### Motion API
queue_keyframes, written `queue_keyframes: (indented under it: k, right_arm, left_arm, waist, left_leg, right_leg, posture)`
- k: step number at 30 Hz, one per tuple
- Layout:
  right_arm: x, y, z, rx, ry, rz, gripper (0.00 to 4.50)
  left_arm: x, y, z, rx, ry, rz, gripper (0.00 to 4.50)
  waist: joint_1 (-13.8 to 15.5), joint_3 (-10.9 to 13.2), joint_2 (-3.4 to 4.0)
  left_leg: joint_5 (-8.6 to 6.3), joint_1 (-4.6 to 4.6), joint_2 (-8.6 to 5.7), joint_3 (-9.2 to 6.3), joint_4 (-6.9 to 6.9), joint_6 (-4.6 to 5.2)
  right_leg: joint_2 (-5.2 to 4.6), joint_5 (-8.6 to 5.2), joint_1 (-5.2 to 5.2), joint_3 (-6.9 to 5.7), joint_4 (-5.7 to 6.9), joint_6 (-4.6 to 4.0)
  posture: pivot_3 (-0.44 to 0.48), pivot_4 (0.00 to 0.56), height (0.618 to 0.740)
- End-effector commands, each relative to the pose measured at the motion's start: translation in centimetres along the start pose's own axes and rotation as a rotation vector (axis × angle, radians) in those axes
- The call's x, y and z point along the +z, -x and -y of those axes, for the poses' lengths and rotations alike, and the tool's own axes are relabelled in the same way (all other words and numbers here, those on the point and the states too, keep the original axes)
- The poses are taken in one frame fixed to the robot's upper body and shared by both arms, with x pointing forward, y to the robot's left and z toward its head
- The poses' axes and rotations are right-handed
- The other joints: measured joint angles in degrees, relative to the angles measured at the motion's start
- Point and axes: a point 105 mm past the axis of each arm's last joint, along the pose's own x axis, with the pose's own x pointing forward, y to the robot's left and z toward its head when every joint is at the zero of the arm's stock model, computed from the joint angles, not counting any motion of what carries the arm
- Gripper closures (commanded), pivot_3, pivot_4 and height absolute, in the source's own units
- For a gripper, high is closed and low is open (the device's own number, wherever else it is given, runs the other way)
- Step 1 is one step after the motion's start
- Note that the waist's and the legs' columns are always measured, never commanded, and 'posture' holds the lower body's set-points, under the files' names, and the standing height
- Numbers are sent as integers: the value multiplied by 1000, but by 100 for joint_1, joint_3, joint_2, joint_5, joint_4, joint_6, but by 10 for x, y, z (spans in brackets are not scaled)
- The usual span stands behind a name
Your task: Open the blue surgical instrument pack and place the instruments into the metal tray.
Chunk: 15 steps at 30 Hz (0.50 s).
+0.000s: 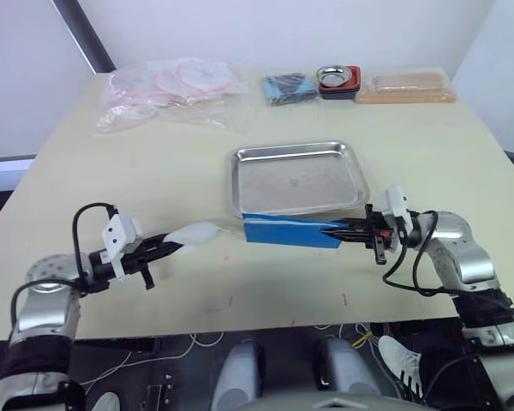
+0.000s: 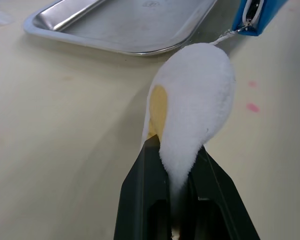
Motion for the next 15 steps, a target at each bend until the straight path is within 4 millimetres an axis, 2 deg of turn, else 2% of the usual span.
queue_keyframes:
  k: [1,6,7,9,12,15]
  right_arm:
    - [4,-1,2,10,53,-21,4500]
    - [3,-2,1,24,39,-24,4500]
    - [3,-2,0,28,40,-26,4500]
    - [4,-3,-1,39,35,-22,4500]
    - [4,-4,-1,40,30,-19,4500]
    - [3,-4,0,41,30,-22,4500]
  left_arm:
    - [-1,16,-10,12,31,-29,4449]
    - [-6,19,0,-68,82,-62,4449]
    - [-6,19,0,-67,81,-65,3653]
    - [-5,20,-1,-61,80,-66,2902]
    - [-3,23,-3,-49,80,-64,1321]
    - [7,30,-9,-41,89,-35,32]
  waist:
    - [-4,1,1]
    - [-9,2,0]
    - [-9,2,1]
    - [-5,2,1]
    - [3,5,-1]
    - [8,13,-14]
  left_leg:
    - [0,0,0,0,0,0]
    - [0,-4,1,-1,-2,0]
    - [0,-4,1,-1,-2,0]
    - [0,-4,2,-2,-2,0]
    - [0,-4,2,-2,-2,0]
    - [0,-4,3,-2,-1,0]
  right_leg:
    - [0,0,0,0,0,0]
    - [-1,0,-3,2,-3,0]
    - [-1,0,-3,2,-3,0]
    - [-2,0,-4,2,-3,0]
    - [-2,0,-3,1,-2,0]
    - [-2,0,-4,-2,-1,0]
  posture:
    - [0,150,740]
    - [0,150,740]
    - [0,150,740]
    - [0,150,740]
    - [0,150,740]
    - [0,150,740]
